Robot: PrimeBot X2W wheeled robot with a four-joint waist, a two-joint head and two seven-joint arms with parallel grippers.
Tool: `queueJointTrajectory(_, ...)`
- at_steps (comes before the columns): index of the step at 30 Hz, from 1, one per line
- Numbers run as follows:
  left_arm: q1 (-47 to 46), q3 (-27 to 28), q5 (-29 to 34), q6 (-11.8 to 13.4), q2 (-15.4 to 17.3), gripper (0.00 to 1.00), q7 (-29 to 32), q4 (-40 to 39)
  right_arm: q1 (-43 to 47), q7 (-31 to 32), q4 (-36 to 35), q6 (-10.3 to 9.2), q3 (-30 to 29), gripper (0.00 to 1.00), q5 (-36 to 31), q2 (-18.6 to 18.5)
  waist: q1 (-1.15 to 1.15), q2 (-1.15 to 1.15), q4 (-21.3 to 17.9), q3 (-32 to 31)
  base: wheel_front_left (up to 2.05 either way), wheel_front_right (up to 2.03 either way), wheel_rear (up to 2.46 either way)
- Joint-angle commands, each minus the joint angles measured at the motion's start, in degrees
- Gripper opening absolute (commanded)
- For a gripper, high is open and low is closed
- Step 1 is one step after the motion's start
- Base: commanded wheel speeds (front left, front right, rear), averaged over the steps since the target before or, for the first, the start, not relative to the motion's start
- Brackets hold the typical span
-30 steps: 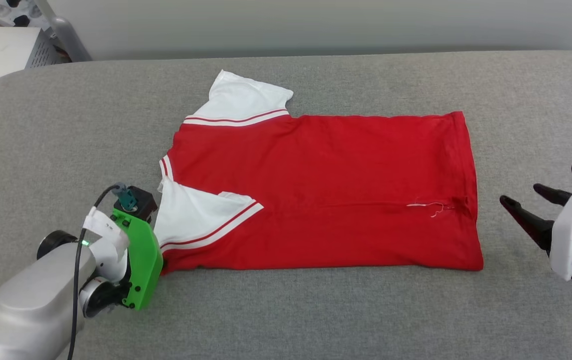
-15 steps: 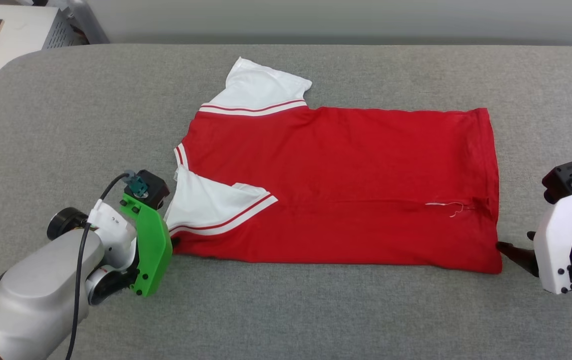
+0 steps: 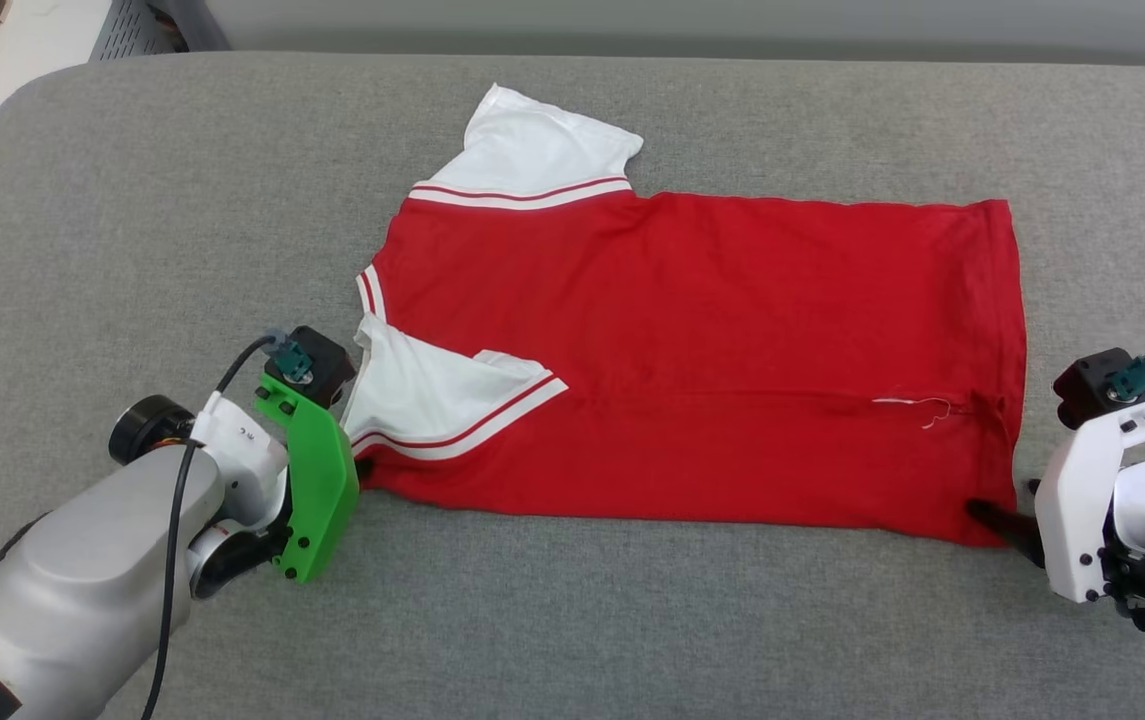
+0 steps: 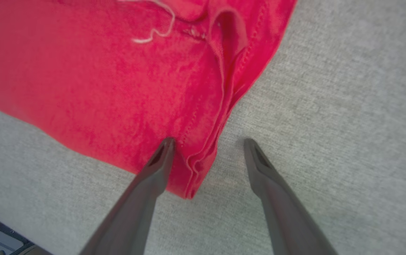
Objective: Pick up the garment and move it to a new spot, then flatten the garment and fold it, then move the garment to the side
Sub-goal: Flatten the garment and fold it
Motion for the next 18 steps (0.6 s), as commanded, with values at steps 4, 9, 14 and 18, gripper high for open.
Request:
queueJointTrajectory(4, 0.0, -0.6, -0.7, -0.1, 0.1, 0.00, -0.8, 0.9, 1.0, -2.4, 1.5, 0.00, 2.6, 0.00, 2.0, 1.1, 0.00, 0.00, -0.8, -1.5, 0.00, 0.00, 0.00)
queueJointTrajectory(9, 0.9, -1.1, -2.1, -0.1, 0.9, 0.00, -1.1, 1.2, 0.8, -6.8, 0.6, 0.00, 1.9, 0.00, 3.8, 0.1, 0.00, 0.00, -1.3, -4.3, 0.00, 0.00, 0.00)
queueJointTrajectory(14, 2.1, -1.4, -3.2, -0.1, 2.3, 0.00, -1.5, 0.5, 1.9, -9.7, -1.9, 0.00, 0.4, 0.00, 5.6, -1.0, 0.00, 0.00, -1.7, -6.9, 0.00, 0.00, 0.00)
queueJointTrajectory(18, 3.6, -1.6, -4.0, -0.1, 3.8, 0.00, -1.5, -1.0, 4.2, -10.5, -4.3, 0.00, -0.8, 0.00, 6.4, -2.3, 0.00, 0.00, -1.9, -8.6, 0.00, 0.00, 0.00)
